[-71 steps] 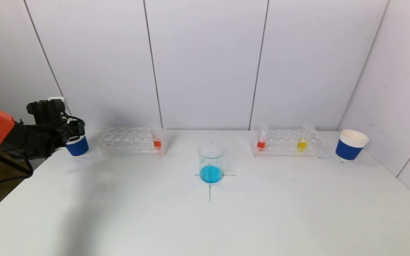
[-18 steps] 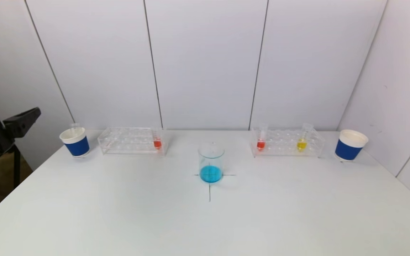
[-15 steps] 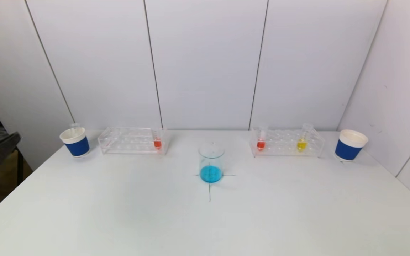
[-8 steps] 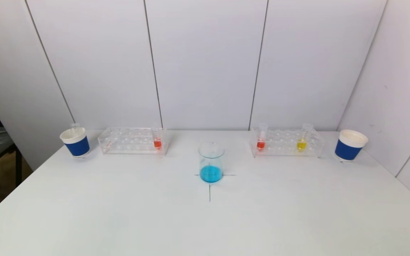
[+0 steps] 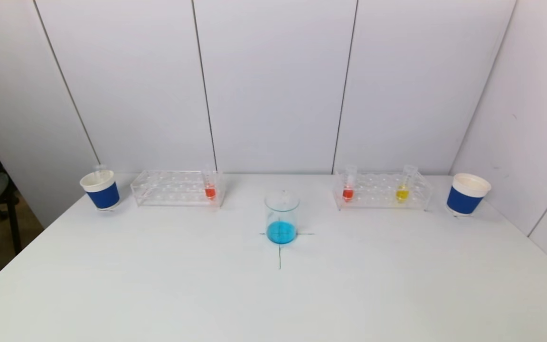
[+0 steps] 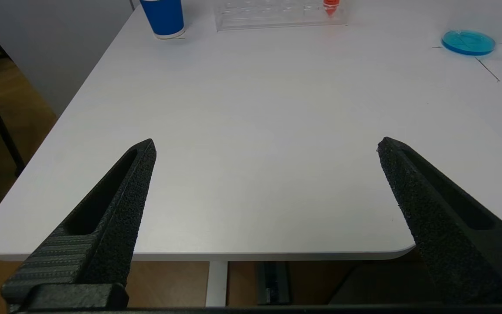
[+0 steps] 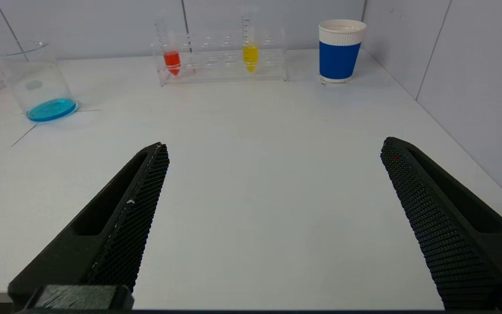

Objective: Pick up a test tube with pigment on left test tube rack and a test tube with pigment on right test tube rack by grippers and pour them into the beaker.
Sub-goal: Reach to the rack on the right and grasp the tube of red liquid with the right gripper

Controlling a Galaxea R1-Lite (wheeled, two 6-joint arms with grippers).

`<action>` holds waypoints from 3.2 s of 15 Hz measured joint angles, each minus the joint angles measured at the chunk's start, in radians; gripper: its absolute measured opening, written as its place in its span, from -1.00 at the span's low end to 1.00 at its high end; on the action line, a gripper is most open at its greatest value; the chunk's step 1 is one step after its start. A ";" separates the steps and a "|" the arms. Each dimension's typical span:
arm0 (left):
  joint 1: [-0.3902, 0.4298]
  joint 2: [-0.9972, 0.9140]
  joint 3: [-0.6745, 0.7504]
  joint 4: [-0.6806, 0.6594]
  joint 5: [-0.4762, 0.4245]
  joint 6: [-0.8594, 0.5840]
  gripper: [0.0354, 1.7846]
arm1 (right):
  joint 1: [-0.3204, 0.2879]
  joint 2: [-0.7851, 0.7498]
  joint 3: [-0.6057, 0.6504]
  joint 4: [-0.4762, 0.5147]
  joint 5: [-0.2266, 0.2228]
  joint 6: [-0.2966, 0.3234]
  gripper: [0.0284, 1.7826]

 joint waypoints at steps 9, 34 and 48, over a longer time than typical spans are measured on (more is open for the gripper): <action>-0.008 -0.109 0.192 -0.163 -0.006 0.023 0.99 | 0.000 0.000 0.000 0.000 0.000 0.000 0.99; -0.008 -0.111 0.239 -0.271 -0.003 0.000 0.99 | 0.001 0.007 -0.118 0.058 0.005 -0.019 0.99; -0.007 -0.110 0.239 -0.272 -0.003 0.000 0.99 | 0.010 0.737 -0.641 -0.116 0.020 -0.016 0.99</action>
